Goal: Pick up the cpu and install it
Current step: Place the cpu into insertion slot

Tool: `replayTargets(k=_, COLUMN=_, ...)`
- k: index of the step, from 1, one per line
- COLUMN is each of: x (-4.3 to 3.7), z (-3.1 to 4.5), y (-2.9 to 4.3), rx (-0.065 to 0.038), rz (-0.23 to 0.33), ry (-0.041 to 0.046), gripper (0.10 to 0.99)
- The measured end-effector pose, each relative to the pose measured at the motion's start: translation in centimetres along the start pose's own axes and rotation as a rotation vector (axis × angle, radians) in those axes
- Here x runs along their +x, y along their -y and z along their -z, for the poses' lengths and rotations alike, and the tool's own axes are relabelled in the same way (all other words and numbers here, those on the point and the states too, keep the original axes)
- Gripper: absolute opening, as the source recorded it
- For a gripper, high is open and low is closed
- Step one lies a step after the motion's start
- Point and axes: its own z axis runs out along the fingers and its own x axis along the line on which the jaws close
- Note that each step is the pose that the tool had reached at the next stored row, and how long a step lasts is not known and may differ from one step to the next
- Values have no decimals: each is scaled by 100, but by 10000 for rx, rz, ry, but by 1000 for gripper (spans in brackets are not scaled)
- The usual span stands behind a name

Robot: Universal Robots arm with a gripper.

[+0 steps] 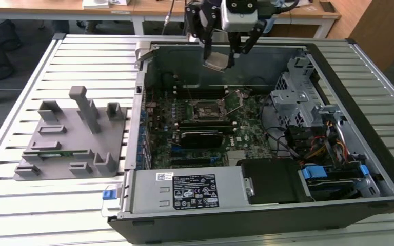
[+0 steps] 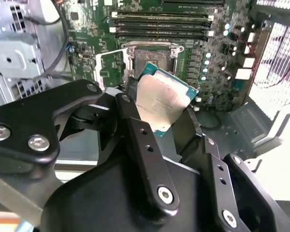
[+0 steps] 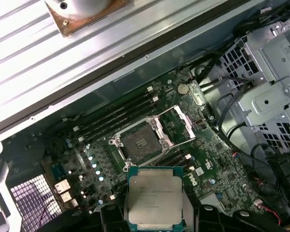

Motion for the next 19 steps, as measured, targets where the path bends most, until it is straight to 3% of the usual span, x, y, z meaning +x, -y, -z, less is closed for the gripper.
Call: replayTargets(k=19, x=0, z=-24, y=1, rx=-37, rz=-3398, ry=191, gripper=533)
